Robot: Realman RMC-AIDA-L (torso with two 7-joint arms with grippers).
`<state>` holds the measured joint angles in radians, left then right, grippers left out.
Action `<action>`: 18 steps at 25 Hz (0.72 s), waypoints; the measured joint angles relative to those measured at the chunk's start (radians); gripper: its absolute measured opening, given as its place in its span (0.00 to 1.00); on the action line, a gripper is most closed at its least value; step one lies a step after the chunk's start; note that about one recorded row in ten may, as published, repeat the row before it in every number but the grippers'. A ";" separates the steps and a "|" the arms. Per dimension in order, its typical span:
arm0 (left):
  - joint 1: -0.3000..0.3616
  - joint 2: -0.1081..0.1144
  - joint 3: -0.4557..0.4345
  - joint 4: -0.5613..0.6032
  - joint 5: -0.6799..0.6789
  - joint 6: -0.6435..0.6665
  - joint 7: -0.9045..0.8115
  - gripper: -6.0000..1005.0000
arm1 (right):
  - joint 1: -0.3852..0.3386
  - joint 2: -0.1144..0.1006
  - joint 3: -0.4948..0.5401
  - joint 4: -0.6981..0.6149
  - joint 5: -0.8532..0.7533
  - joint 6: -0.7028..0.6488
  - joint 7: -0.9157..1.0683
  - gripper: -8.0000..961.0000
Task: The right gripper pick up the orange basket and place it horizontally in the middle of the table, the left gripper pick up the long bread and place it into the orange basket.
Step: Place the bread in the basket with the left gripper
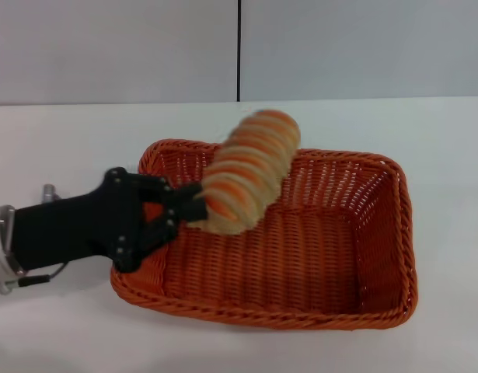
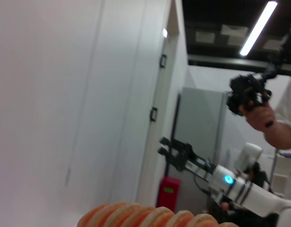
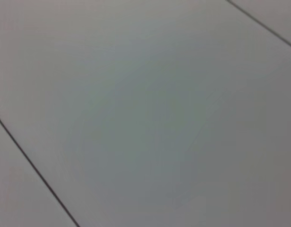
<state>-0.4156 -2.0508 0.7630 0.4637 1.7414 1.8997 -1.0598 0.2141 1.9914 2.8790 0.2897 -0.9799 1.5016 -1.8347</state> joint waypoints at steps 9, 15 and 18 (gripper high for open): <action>0.004 -0.001 -0.004 0.002 0.000 -0.046 -0.111 0.16 | 0.001 0.002 0.000 0.000 0.003 0.000 0.002 0.50; 0.015 0.002 -0.030 0.004 -0.007 -0.048 -0.107 0.28 | 0.002 0.006 0.000 0.000 0.003 0.000 0.003 0.50; 0.012 0.003 -0.074 0.004 -0.007 -0.048 -0.106 0.40 | 0.000 0.007 0.000 -0.002 0.003 0.000 0.003 0.50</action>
<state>-0.4033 -2.0478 0.6894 0.4679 1.7345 1.8519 -1.1654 0.2140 1.9982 2.8794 0.2878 -0.9769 1.5019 -1.8315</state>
